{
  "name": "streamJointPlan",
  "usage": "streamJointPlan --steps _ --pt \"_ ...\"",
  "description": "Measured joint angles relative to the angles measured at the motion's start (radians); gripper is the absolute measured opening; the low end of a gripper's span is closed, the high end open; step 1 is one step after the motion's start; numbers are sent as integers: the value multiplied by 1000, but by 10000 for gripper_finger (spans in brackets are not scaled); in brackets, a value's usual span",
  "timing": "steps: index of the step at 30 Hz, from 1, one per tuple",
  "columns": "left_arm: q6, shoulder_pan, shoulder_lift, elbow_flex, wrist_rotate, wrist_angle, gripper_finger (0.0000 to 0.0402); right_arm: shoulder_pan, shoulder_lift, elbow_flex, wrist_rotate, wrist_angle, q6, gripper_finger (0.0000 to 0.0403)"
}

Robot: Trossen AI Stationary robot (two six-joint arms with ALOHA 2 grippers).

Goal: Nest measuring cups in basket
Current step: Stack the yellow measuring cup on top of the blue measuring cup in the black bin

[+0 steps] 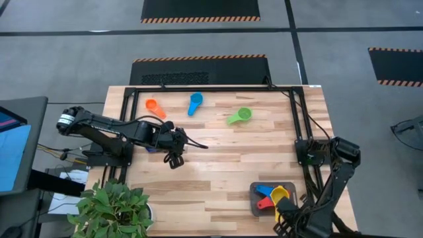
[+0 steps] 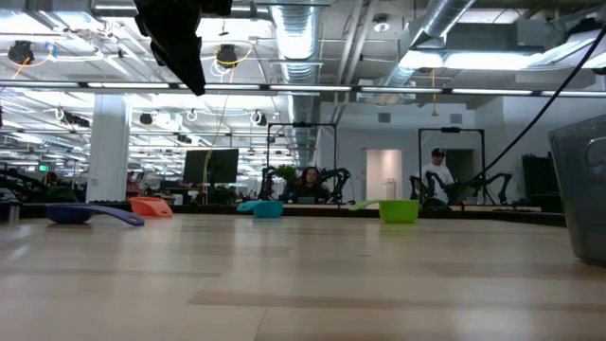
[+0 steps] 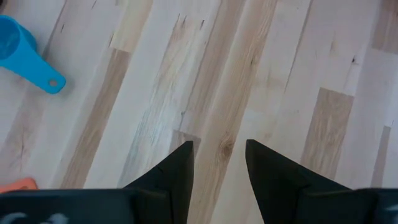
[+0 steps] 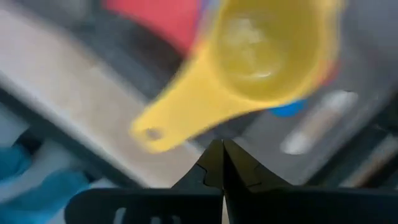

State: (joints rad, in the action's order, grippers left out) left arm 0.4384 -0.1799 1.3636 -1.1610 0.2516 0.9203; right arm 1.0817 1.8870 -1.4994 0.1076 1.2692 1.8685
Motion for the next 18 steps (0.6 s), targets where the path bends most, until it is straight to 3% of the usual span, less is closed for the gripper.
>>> streamJointPlan --steps 5,12,18 --pt "0 0 0 0 0 -2 135 4 0 0 -2 67 21 30" --pt "-15 0 0 0 0 -23 135 16 0 77 -24 -49 -44 19" --pt "-7 0 0 0 0 -23 135 15 0 82 -18 -18 -15 20"
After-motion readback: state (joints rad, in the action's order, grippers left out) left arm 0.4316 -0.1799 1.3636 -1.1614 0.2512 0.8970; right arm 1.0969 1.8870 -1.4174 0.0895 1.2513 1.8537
